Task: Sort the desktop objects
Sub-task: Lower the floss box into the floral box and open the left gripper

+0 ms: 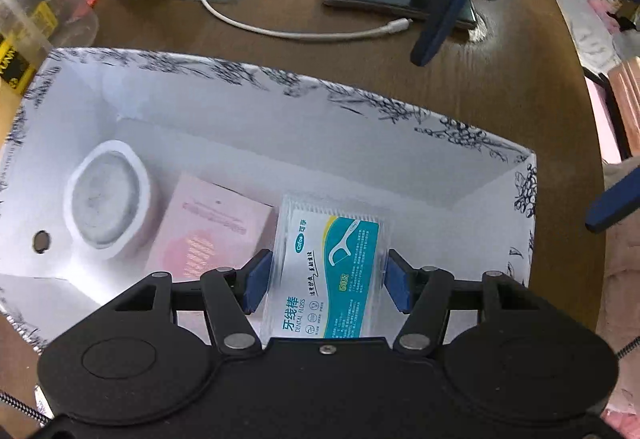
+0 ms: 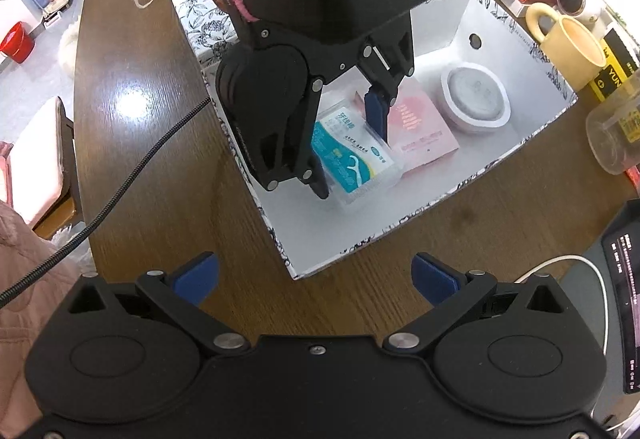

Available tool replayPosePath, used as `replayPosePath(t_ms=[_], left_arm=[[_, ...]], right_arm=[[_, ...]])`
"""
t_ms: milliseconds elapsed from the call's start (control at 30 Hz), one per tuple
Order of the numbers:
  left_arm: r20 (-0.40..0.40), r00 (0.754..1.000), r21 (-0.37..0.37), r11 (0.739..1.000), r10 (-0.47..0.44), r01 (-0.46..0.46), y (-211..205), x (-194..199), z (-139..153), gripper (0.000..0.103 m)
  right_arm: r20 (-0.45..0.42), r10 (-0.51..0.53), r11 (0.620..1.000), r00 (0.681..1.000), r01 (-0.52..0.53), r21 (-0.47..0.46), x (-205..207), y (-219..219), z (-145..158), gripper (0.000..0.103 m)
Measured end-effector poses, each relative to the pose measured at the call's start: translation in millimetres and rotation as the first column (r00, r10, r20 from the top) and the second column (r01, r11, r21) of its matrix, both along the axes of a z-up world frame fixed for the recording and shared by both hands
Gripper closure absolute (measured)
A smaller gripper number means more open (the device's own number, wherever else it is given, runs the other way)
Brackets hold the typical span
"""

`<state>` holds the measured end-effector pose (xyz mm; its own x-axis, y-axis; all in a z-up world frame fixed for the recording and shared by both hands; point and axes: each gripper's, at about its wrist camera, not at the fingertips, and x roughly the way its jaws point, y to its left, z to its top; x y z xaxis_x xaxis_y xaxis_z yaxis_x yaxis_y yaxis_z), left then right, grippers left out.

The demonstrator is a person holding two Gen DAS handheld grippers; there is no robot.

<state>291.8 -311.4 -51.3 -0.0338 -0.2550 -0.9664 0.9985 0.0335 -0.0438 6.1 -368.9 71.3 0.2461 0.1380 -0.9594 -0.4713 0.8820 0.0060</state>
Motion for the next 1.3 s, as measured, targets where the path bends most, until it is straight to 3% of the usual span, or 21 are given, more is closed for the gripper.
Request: replayPosePath(t_ms=[333,767,867,933,1100,1300], left_arm=[[-0.038,0.999,0.045,0.999,-0.004,0.006,-1,3,-13,0.044],[0.028,1.0,0.069,0.998,0.006,-0.008,-5,0,-15,0.043],[0.043,0.999,0.077,0.996,0.032,-0.035,-2,0,-9,0.036],[0.047,0.998,0.066,0.997,0.048,-0.051,1,2,-2,0.033],[0.125,0.986,-0.033,0.993,0.113,-0.109,14,4,36,0.005],[0.113,0.964,-0.163,0.962,0.241,-0.221,24,-5,76,0.001]], right_arm=[[0.007,0.036,0.999,0.999,-0.036,0.005,-38,11,6,0.0],[0.007,0.059,0.998,0.998,-0.059,0.004,-100,32,16,0.0],[0.01,0.06,0.998,0.998,-0.06,0.002,-114,36,20,0.0],[0.015,0.054,0.999,0.998,-0.054,0.002,-117,39,21,0.0],[0.025,0.034,0.999,0.999,-0.034,0.016,-124,38,33,0.0],[0.046,0.007,0.999,0.999,-0.009,0.035,-134,30,44,0.0]])
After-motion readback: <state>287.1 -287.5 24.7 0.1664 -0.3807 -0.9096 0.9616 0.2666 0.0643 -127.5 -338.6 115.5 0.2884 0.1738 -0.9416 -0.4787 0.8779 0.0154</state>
